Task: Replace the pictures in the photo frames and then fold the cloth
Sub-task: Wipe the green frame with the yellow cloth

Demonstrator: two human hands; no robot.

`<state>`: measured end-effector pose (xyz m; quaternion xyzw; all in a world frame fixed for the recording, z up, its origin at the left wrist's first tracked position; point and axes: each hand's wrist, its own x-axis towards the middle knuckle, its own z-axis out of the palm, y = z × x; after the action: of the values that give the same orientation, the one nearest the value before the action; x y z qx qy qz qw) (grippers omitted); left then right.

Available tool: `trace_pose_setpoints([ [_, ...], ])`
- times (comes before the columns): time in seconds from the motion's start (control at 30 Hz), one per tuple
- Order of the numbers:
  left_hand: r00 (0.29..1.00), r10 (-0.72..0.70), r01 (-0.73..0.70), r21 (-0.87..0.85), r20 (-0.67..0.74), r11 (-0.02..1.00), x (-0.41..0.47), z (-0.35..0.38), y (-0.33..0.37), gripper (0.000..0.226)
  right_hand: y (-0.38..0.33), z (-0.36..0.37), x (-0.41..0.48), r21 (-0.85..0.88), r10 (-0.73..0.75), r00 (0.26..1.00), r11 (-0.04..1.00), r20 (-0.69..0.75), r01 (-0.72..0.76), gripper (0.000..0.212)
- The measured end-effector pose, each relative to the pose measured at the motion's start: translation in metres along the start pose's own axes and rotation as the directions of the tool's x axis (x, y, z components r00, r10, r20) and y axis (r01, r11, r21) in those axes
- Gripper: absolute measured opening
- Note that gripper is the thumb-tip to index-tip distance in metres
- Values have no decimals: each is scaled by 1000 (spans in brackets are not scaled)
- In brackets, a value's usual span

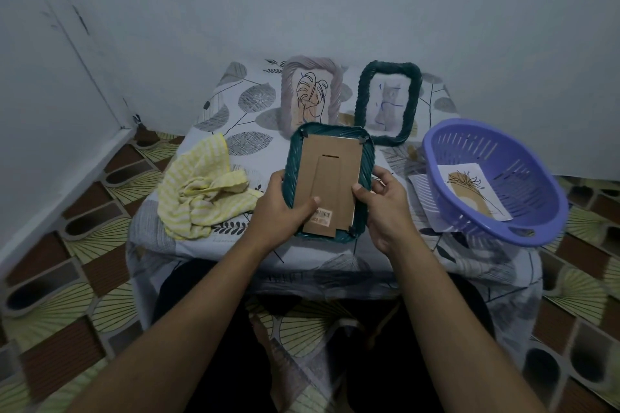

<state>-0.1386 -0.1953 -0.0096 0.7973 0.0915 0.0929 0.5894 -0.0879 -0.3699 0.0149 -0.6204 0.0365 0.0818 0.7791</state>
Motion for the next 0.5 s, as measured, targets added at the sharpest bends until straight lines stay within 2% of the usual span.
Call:
trace_pose_setpoints([
  [0.1, 988, 123, -100, 228, -88, 968, 1, 0, -2, 89, 6, 3, 0, -7, 0, 1000, 1000, -23, 0, 36],
  [0.2, 954, 254, -163, 433, -161, 887, -3, 3, 5, 84, 12, 6, -1, 3, 5, 1000, 1000, -30, -5, 37],
  [0.37, 983, 176, -142, 391, -51, 909, -3, 7, 9, 83, 22, 11, -1, 30, 22, 998, 999, -61, -20, 39],
  [0.5, 992, 130, -117, 461, 3, 880, -4, 10, 11, 82, 26, 14, -1, 34, 23, 996, 999, -88, -20, 39],
])
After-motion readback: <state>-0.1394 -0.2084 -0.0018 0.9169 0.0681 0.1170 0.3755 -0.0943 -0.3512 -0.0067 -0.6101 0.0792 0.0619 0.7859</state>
